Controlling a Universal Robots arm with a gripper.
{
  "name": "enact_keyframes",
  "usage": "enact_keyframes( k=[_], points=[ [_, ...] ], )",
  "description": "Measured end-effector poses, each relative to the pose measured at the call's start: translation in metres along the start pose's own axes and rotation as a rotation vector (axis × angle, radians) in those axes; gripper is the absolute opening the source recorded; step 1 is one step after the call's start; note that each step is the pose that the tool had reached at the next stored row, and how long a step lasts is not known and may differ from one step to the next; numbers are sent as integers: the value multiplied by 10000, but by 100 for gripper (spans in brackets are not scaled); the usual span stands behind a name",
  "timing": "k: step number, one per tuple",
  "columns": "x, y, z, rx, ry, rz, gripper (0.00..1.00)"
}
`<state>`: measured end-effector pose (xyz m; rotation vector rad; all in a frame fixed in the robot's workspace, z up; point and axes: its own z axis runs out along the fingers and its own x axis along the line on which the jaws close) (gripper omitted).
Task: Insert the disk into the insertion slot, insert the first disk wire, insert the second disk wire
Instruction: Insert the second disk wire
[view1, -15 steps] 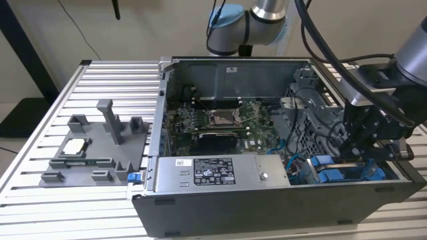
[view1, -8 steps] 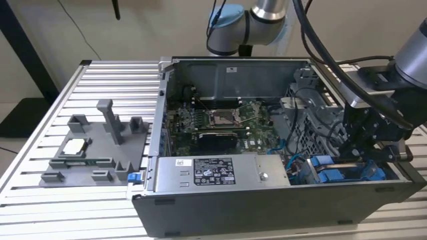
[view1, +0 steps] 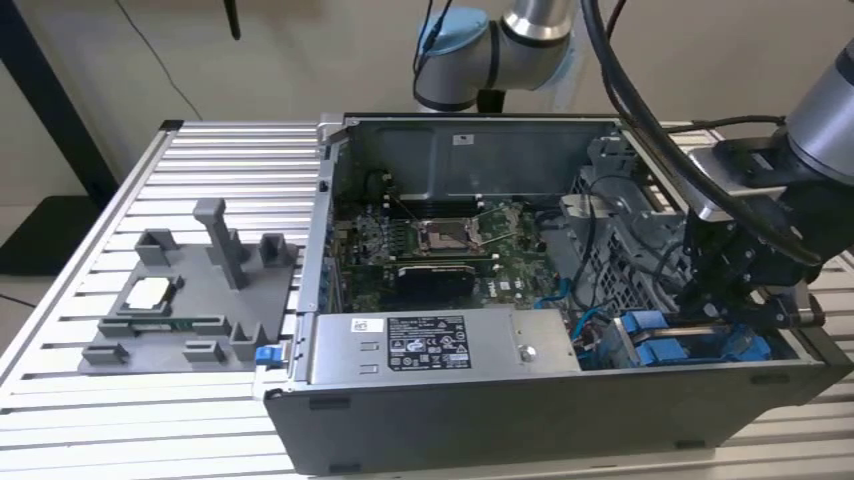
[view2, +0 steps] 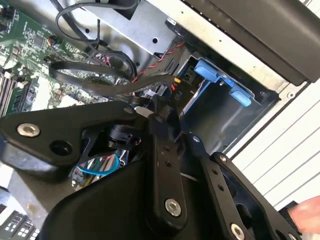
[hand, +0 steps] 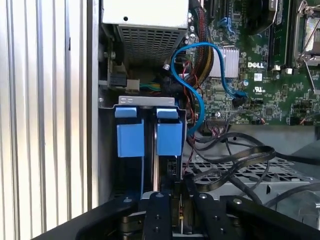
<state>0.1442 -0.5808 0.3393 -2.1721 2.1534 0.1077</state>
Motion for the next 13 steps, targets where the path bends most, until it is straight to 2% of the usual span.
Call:
enact_keyframes(
  k=[5,13],
  points=[
    [-24,-1,-224,-1,13,1,24],
    [-49,-4,-453,-1,13,1,24]
  ],
)
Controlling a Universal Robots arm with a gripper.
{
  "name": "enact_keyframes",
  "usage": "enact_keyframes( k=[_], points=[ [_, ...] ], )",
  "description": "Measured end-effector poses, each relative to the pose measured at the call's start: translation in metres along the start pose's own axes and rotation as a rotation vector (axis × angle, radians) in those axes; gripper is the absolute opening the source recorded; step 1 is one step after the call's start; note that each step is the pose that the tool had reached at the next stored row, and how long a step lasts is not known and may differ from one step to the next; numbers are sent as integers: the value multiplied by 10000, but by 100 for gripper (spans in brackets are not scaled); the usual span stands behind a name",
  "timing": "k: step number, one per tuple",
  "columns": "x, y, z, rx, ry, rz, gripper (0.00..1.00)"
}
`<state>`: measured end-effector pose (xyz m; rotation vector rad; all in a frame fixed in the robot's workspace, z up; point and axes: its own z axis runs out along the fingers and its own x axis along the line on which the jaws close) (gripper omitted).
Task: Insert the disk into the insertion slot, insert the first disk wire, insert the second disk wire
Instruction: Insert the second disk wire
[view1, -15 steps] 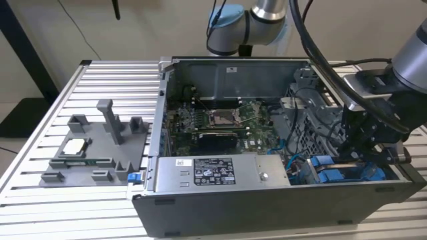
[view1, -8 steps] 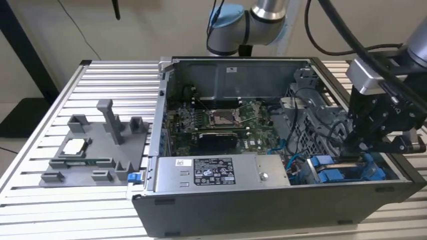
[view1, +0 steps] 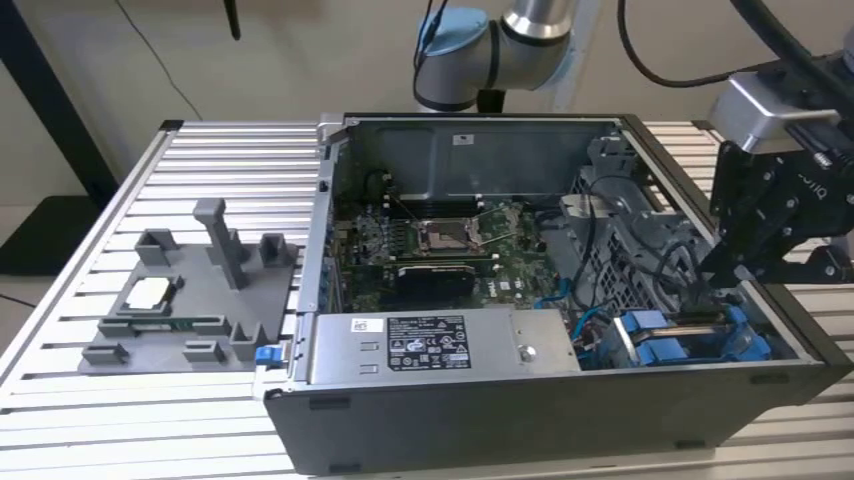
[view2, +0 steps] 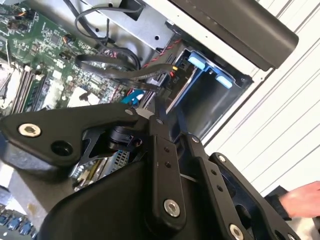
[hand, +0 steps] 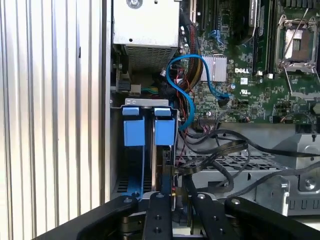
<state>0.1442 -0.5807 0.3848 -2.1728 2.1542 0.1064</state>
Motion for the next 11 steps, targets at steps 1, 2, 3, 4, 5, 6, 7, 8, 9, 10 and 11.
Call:
enact_keyframes(
  k=[1,2,3,4,5,6,7,8,9,10,11],
  points=[
    [-3,0,-31,0,-1,0,24],
    [-7,0,-62,0,2,0,24],
    [-9,0,-89,0,0,0,24],
    [-12,-1,-113,-1,-1,0,24],
    [-14,-1,-129,-1,1,0,24],
    [-14,-1,-130,-1,-1,0,24],
    [-14,-1,-130,-1,-2,0,24],
    [-14,-1,-134,-1,0,0,24],
    [-14,-1,-136,-1,-1,1,24],
    [-14,-1,-137,-1,-1,0,24],
    [-14,-1,-137,-1,-1,0,24]
  ],
)
